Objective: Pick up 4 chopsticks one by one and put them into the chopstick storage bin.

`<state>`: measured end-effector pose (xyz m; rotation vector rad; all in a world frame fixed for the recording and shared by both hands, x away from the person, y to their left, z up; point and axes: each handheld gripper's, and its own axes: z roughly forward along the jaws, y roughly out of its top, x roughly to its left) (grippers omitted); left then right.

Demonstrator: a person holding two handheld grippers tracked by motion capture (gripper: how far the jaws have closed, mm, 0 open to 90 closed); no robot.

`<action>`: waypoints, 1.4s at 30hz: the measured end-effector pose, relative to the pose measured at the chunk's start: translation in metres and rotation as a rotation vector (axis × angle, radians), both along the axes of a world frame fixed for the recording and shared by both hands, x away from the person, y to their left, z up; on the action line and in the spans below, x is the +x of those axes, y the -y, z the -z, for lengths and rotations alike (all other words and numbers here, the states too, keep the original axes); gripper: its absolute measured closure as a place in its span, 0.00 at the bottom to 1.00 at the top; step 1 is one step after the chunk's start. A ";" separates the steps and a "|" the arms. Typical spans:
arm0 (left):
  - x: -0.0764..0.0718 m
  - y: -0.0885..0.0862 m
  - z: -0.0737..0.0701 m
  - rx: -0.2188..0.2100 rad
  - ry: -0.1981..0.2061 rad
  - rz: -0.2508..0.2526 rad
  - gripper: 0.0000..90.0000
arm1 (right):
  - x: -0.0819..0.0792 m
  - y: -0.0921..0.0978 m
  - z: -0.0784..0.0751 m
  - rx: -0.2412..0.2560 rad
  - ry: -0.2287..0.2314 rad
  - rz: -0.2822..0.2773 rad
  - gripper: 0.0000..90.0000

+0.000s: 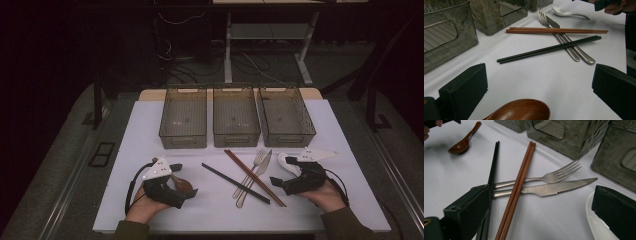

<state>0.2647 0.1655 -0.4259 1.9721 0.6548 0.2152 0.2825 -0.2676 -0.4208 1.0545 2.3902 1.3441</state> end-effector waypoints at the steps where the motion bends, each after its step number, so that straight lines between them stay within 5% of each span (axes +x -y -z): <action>1: 0.000 0.000 0.000 0.000 0.000 0.000 0.00 | 0.000 -0.002 0.000 -0.002 0.000 -0.004 0.02; 14: -0.008 0.006 0.001 0.020 0.021 -0.007 0.00 | 0.012 -0.027 0.000 -0.051 -0.029 -0.051 0.07; 25: -0.003 0.000 0.005 0.001 -0.001 -0.005 0.00 | 0.026 -0.038 0.004 -0.089 -0.071 -0.086 0.32; 42: -0.001 0.003 0.005 -0.008 0.002 0.001 0.00 | 0.018 -0.036 0.000 -0.109 -0.119 -0.104 0.67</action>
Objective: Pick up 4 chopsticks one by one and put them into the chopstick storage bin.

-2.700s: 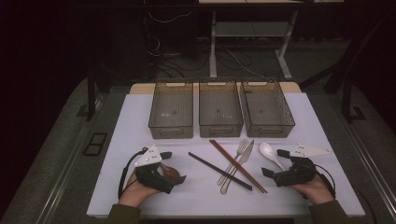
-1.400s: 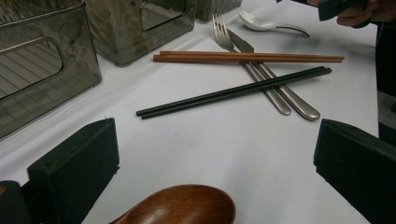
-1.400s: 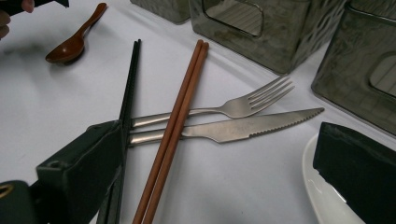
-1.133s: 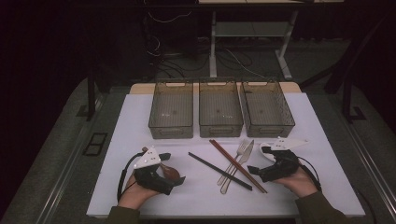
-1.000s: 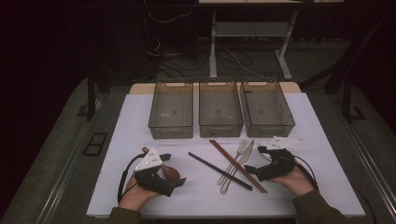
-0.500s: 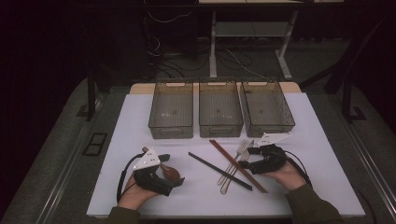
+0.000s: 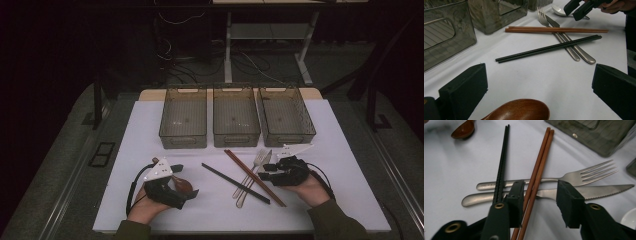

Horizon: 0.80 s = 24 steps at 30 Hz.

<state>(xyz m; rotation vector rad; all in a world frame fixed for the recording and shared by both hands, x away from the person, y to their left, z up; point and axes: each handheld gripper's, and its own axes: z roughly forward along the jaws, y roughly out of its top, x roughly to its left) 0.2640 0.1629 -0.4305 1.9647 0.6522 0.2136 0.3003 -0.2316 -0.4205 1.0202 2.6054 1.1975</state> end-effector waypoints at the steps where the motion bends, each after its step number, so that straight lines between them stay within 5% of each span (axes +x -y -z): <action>1: 0.000 0.000 0.000 0.000 0.000 0.000 0.00 | 0.000 0.000 0.001 -0.009 -0.008 -0.004 0.69; 24: 0.001 0.002 0.000 0.010 0.000 0.010 0.00 | -0.006 -0.006 0.008 -0.061 -0.049 -0.055 0.84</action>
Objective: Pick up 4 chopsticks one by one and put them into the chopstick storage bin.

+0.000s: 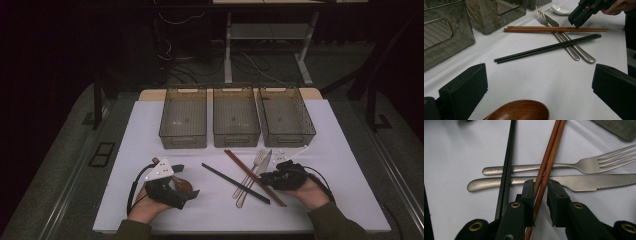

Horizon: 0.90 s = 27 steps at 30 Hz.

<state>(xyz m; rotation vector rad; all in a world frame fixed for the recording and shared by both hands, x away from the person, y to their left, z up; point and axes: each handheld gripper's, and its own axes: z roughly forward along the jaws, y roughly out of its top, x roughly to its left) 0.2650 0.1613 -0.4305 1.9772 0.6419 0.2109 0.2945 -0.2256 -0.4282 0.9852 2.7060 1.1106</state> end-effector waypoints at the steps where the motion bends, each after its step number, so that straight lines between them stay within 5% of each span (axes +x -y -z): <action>1: 0.000 0.000 0.000 0.000 0.000 0.000 0.00 | 0.000 0.000 0.000 -0.002 -0.003 0.000 0.84; 27: 0.001 0.001 0.001 0.000 0.003 0.005 0.00 | 0.005 0.000 0.006 -0.043 0.003 0.034 0.85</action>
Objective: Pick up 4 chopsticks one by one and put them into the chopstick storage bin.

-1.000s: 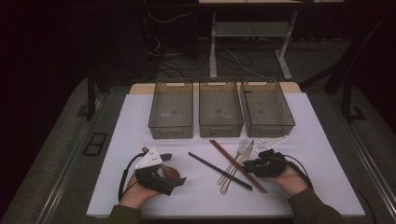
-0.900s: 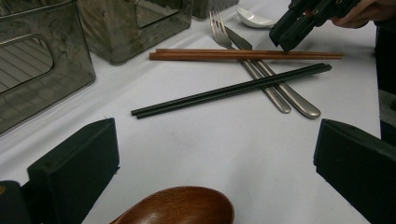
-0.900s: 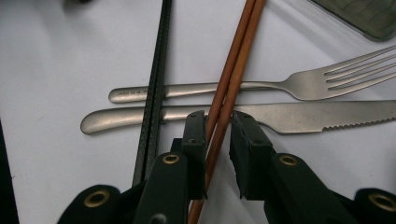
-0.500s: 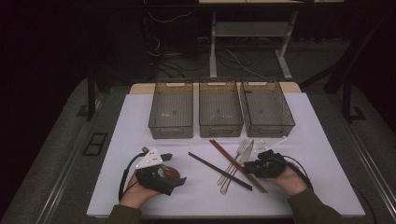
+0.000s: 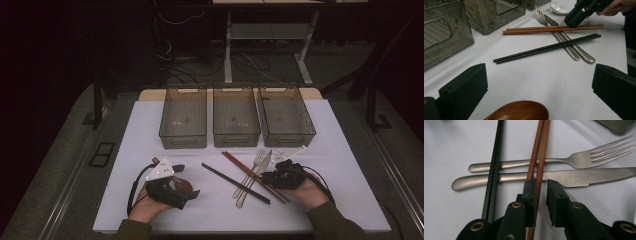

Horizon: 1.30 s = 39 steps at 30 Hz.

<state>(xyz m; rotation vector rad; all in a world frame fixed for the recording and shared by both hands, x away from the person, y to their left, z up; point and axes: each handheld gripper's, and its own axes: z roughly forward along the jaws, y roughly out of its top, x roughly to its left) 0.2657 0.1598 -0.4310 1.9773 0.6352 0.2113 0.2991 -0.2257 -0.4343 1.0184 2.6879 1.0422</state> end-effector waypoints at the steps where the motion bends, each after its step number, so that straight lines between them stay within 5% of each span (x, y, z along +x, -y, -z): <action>1: 0.000 0.000 0.000 0.002 -0.001 0.001 0.00 | 0.000 0.000 0.000 -0.002 0.003 0.005 0.85; 22: 0.000 0.001 0.000 0.002 -0.004 0.005 0.00 | 0.005 -0.002 0.008 -0.017 -0.012 0.016 0.90; 39: 0.000 0.002 0.000 0.003 -0.003 0.011 0.00 | 0.004 -0.003 0.008 -0.040 0.018 -0.002 0.94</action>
